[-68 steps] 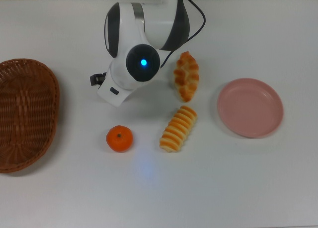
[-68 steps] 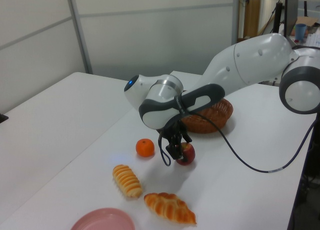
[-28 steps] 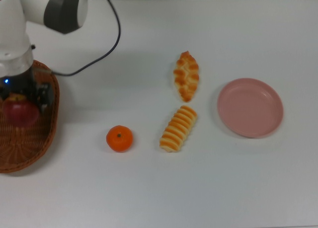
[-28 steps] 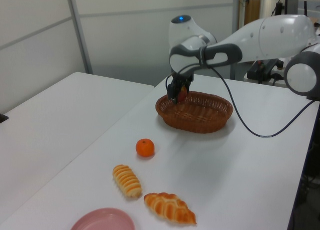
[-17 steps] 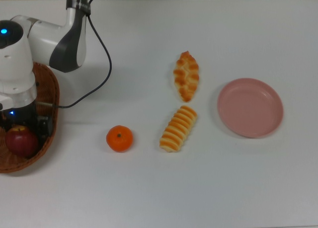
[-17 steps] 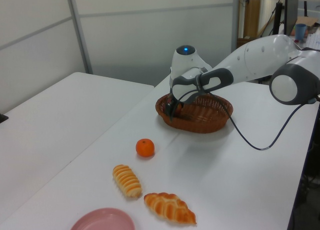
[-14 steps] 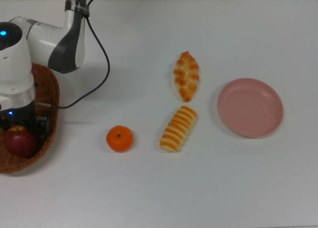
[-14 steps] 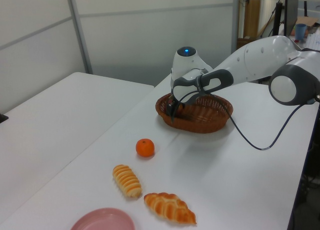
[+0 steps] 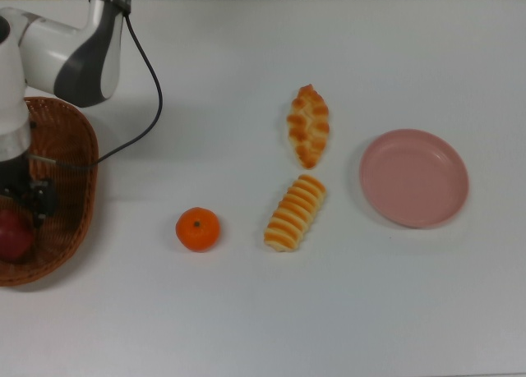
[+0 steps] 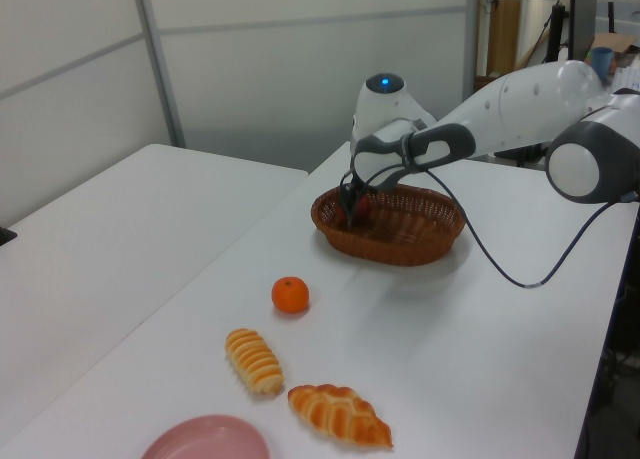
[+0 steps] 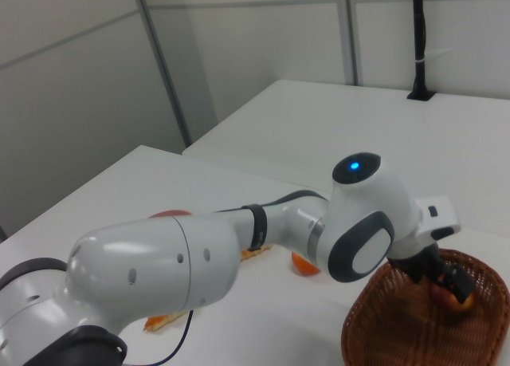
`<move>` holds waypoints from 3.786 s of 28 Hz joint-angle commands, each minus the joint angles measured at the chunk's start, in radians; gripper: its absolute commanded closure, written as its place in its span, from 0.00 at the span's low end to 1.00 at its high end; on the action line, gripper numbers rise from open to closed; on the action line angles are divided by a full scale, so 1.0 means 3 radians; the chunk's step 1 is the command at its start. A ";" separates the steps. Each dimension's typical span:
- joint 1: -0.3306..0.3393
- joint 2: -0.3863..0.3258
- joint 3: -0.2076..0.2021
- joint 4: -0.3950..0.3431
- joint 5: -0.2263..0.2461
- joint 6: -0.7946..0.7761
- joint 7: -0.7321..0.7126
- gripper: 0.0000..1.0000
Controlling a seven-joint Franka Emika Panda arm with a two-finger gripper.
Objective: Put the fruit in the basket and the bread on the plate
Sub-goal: 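Carry the apple into the woven basket and release it, then move to the orange mandarin and grasp it, then carry the mandarin into the basket beside the apple and release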
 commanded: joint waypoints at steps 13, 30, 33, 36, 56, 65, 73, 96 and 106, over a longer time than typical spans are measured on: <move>0.0742 -0.0450 0.0028 -0.0117 0.0371 -0.0853 -0.0003 0.00; 0.1269 -0.0190 0.0018 -0.0128 0.0131 -0.0951 0.0018 0.00; 0.1300 -0.0118 0.0018 -0.0133 0.0069 -0.0945 0.0018 0.00; 0.1300 -0.0077 0.0003 -0.0133 0.0054 -0.0935 0.0018 0.00; 0.1259 -0.0056 -0.0008 -0.0163 -0.0115 -0.0935 0.0191 0.94; 0.0953 -0.0271 -0.0013 -0.0011 0.0246 -0.0930 0.0381 0.99; 0.0487 -0.0419 -0.0018 0.0016 0.0463 -0.0844 0.0335 0.97; 0.0170 -0.0041 -0.0166 -0.0138 0.0176 -0.0005 0.0335 0.00; 0.0195 -0.0271 -0.0115 -0.0153 0.0283 -0.0091 0.0315 0.00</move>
